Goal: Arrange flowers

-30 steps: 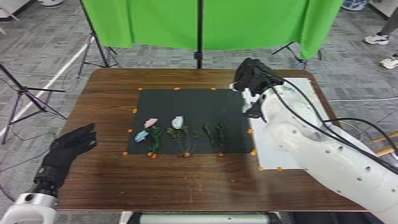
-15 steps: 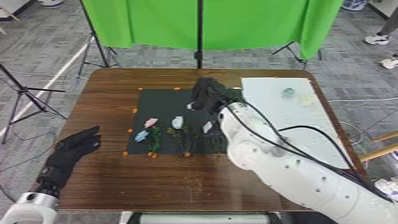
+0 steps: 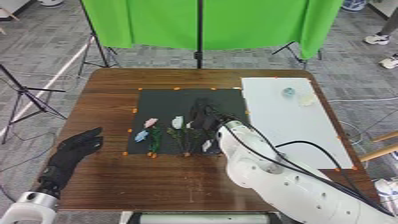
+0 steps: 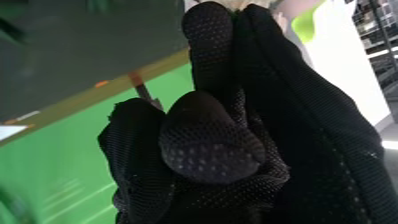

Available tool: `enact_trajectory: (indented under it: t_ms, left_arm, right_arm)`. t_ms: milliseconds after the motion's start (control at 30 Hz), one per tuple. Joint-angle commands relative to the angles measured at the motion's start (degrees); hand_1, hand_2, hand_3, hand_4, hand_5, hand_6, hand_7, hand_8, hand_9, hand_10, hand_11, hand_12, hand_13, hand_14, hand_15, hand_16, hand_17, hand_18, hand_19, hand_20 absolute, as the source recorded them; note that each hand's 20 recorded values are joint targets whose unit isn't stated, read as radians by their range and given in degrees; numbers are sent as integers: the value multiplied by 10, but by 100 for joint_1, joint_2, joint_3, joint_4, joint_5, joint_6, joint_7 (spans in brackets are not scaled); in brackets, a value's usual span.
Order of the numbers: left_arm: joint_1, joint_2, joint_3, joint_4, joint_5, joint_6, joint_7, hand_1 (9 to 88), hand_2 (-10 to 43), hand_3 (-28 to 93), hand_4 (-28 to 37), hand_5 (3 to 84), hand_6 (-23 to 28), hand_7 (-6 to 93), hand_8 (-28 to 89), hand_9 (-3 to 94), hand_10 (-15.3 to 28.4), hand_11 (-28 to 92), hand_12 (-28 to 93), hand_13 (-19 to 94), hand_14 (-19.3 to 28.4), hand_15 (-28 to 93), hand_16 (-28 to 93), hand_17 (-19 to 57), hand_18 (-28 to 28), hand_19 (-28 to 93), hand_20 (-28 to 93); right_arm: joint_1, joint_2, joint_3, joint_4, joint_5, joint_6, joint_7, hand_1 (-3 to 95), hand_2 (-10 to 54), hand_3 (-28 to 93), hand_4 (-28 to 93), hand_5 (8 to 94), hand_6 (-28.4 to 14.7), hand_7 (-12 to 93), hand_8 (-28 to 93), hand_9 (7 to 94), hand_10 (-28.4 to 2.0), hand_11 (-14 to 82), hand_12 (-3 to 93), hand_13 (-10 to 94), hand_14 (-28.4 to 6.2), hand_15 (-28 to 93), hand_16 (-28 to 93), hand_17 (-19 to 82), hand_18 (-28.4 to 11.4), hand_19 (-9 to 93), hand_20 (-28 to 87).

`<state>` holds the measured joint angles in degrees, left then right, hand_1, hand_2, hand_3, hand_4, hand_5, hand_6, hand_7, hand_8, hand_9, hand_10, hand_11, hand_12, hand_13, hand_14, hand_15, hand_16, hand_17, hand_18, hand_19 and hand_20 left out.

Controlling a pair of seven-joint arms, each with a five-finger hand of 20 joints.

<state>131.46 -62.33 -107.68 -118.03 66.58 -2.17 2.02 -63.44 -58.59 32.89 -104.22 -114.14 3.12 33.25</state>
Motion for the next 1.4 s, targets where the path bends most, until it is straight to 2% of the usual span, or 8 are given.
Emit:
enact_trajectory:
  t_ms: [33, 333, 833, 1233, 1400]
  left_arm:
    - [-6, -25, 10, 51, -4, -97, -80, 374, -74, 620, -89, 394, 65, 87, -55, 383, 133, 177, 103, 321, 164, 138, -10, 64, 135, 151, 155]
    - [18, -62, 8, 50, -7, -98, -62, 372, -72, 619, -93, 394, 65, 85, -55, 385, 134, 174, 104, 321, 164, 136, -8, 61, 135, 150, 153]
    - [-13, -70, -6, 60, -3, -155, -62, 368, -74, 620, -93, 394, 66, 83, -53, 385, 134, 171, 106, 321, 165, 134, -7, 59, 135, 146, 151]
    - [-1, -77, -24, 61, -6, -191, -60, 365, -75, 621, -92, 392, 64, 82, -53, 385, 135, 169, 107, 320, 165, 130, -6, 58, 135, 143, 151]
    - [7, -72, -39, 57, -12, -196, -66, 364, -76, 622, -93, 392, 65, 81, -53, 384, 135, 168, 107, 320, 165, 129, -5, 57, 135, 141, 150]
  right_arm:
    - [4, -57, -99, 11, -66, 74, -32, 633, -95, 542, -146, 798, -11, 233, 87, 916, -93, 81, 413, 914, -5, 626, 351, 639, -144, 932, 593]
    - [90, -118, -203, 173, -289, 711, -174, 634, -95, 539, -149, 801, -9, 232, 88, 920, -88, 81, 410, 918, -7, 624, 349, 640, -145, 932, 590]
    - [22, -168, -258, 239, -111, 613, -189, 592, -95, 546, -139, 791, -11, 221, 78, 911, -89, 69, 393, 918, -10, 621, 350, 640, -148, 932, 593]
    - [-5, -109, -203, 211, -20, 481, -247, 544, -95, 517, -110, 748, -18, 186, 82, 860, -110, 158, 312, 916, -10, 612, 348, 638, -146, 932, 579]
    - [-6, -85, -194, 210, -51, 459, -257, 491, -95, 574, -128, 726, -14, 191, 63, 851, -117, 195, 272, 916, -10, 610, 350, 638, -146, 932, 578]
